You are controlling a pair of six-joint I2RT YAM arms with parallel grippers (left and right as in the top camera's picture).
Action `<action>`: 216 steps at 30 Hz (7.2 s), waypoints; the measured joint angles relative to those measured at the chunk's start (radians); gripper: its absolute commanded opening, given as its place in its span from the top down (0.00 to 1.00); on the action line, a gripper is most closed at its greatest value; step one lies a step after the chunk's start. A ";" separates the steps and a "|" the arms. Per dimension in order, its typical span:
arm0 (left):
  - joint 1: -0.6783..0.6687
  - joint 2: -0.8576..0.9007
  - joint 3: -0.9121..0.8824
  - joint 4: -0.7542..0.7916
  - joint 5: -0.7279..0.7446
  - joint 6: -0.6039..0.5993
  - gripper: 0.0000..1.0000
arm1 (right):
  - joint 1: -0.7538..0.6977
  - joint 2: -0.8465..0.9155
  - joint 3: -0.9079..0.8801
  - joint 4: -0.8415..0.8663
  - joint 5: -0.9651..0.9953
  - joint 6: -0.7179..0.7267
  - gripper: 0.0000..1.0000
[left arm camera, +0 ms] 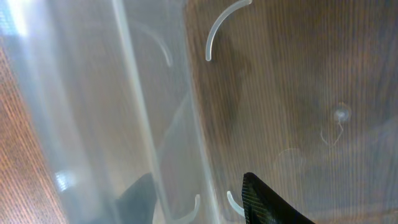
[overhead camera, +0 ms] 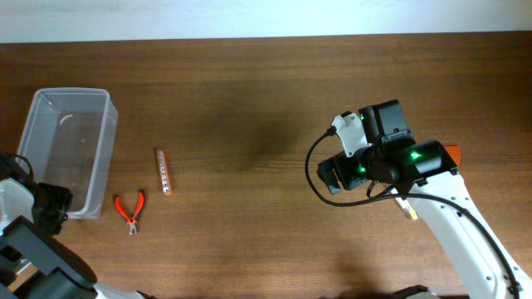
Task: Pack container
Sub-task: 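Drag the clear container with the left gripper to table center, then release the container and retract the left gripper, then lower the right gripper onto the clear packaged item and grasp it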
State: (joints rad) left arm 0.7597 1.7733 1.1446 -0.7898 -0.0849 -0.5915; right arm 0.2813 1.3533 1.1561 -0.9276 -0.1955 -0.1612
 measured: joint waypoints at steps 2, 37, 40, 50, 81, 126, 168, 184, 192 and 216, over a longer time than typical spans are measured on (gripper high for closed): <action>0.000 0.002 0.000 0.006 0.000 0.000 0.52 | 0.000 0.000 0.000 0.000 0.000 0.000 0.01; 0.000 0.002 0.000 0.025 0.037 -0.001 0.95 | 0.000 0.000 0.000 0.000 0.014 0.000 0.01; 0.001 0.002 0.006 0.030 0.047 -0.007 0.98 | 0.000 0.000 0.000 0.000 0.014 0.000 0.01; -0.013 -0.018 0.057 -0.004 0.051 0.040 0.98 | 0.000 0.000 0.000 0.004 0.014 0.000 0.01; -1.004 -0.209 0.228 -0.140 0.018 0.494 0.98 | -0.409 -0.094 0.137 -0.143 0.273 0.312 0.01; -1.021 0.126 0.228 -0.232 0.058 0.273 0.96 | -0.409 -0.094 0.137 -0.158 0.247 0.279 0.01; -1.001 -0.100 0.424 -0.267 -0.107 0.368 0.29 | -0.409 -0.103 0.143 -0.306 0.238 0.262 0.01; -0.610 -0.290 0.425 -0.430 -0.050 0.284 0.28 | -0.510 -0.161 0.199 -0.501 0.345 0.231 0.01; -0.608 -0.290 0.425 -0.394 -0.038 0.272 0.28 | -0.665 -0.164 0.394 -0.692 0.308 0.230 0.01; -0.608 -0.290 0.425 -0.377 -0.035 0.256 0.28 | -0.669 0.089 0.055 -0.266 0.194 -0.020 0.01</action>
State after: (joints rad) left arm 0.1513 1.4830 1.5696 -1.1664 -0.1196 -0.3355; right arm -0.3882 1.4422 1.2114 -1.1938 -0.0013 -0.1814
